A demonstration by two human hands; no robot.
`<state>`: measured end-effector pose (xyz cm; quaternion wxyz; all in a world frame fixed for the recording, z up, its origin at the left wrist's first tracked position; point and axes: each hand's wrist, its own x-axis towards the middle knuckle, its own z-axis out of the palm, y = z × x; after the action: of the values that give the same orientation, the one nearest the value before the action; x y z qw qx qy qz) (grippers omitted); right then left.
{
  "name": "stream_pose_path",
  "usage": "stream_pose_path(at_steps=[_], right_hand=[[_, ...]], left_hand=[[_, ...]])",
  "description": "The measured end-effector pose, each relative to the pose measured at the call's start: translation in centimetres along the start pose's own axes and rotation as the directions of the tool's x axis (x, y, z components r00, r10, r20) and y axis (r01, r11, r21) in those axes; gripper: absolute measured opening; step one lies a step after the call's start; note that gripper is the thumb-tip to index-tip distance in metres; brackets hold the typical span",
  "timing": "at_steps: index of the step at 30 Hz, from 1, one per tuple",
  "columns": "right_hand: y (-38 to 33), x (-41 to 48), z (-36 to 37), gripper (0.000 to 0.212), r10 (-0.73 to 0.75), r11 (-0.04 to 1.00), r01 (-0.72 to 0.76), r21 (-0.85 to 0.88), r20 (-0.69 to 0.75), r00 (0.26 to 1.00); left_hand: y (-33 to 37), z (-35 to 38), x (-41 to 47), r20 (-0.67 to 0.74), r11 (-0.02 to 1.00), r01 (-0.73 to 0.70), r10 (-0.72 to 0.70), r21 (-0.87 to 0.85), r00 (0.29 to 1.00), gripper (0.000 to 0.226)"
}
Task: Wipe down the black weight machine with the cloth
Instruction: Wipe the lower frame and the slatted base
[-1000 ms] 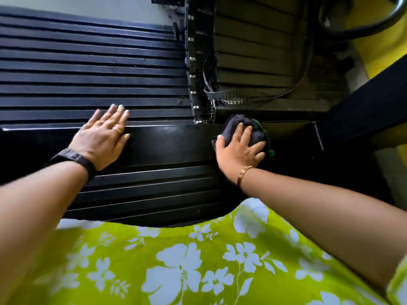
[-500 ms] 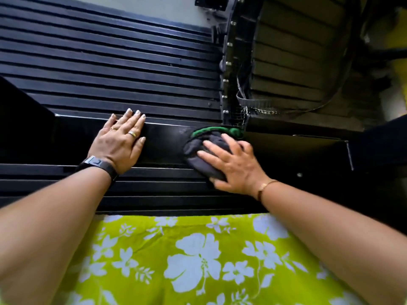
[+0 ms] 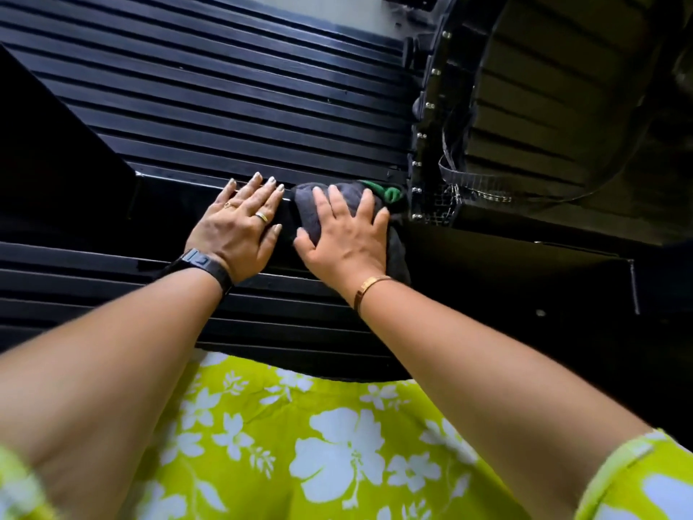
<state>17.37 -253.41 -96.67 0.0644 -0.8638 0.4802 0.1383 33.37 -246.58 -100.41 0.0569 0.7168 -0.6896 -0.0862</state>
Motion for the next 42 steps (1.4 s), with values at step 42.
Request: stream_pose_path(at_steps=[42], right_hand=[[-12.8,1.0,-1.2,0.065,-0.328,0.945,0.328,-0.006,0.054,0.943]], left_hand=[[-5.4,-2.7,-7.1,-0.072,0.907,0.303,-0.337,-0.292,0.939,0.079]])
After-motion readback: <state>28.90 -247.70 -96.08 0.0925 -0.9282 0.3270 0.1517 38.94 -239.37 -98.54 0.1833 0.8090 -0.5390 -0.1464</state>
